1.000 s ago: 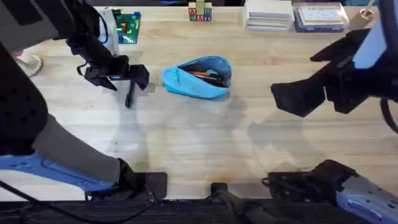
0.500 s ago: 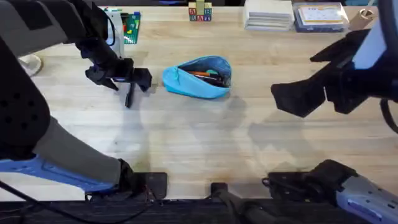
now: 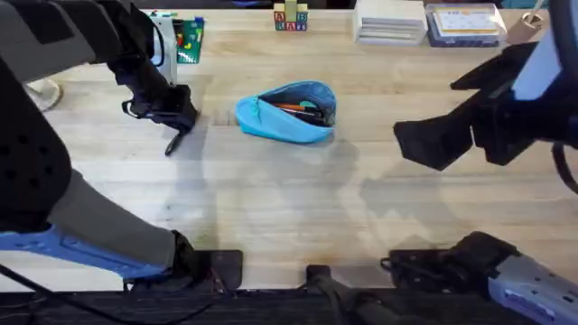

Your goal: Unzip the bag, pick up the pens from the table one at a time and place them inside, then zip the bag closed.

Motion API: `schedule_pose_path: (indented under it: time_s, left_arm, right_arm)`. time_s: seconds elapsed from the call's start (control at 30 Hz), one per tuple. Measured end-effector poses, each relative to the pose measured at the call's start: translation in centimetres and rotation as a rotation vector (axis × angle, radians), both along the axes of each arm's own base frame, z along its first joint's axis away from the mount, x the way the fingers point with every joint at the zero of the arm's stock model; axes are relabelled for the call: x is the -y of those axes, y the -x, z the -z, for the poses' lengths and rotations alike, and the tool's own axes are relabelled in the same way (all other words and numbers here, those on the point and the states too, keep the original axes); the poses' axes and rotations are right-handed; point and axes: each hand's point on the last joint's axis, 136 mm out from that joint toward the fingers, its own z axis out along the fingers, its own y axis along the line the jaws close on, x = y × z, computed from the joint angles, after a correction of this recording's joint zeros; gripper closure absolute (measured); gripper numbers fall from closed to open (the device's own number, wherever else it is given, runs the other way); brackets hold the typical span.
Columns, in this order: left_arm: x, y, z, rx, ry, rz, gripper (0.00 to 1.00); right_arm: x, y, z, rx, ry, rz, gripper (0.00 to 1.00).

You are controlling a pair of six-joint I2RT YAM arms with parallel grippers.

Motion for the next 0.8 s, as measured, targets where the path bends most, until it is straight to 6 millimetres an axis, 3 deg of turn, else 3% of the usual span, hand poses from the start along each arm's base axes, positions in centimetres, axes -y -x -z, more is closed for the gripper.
schedule_pose_path:
  time_s: [0.23, 0.3, 0.43, 0.67, 0.8]
  left_arm:
    - [0.0, -0.1, -0.2, 0.009, 0.007, -0.105, 0.957]
    - [0.9, -0.4, -1.3, 0.048, 0.055, -0.128, 0.957]
    - [1.4, -1.0, -4.7, 0.153, 0.078, -0.131, 0.957]
    - [2.0, -0.9, -12.4, 0.378, 0.088, -0.117, 0.957]
    - [3.1, -0.3, -15.4, 0.474, 0.130, -0.083, 0.957]
  right_arm:
    - [0.0, 0.0, 0.0, 0.000, 0.000, 0.000, 0.003]
    - [0.0, 0.0, 0.0, 0.000, 0.000, 0.000, 0.003]
    - [0.0, 0.0, 0.0, 0.000, 0.000, 0.000, 0.004]
    - [0.3, 0.5, 0.6, -0.029, 0.017, 0.000, 0.003]
    - [0.4, 0.7, 0.8, -0.039, 0.023, 0.000, 0.003]
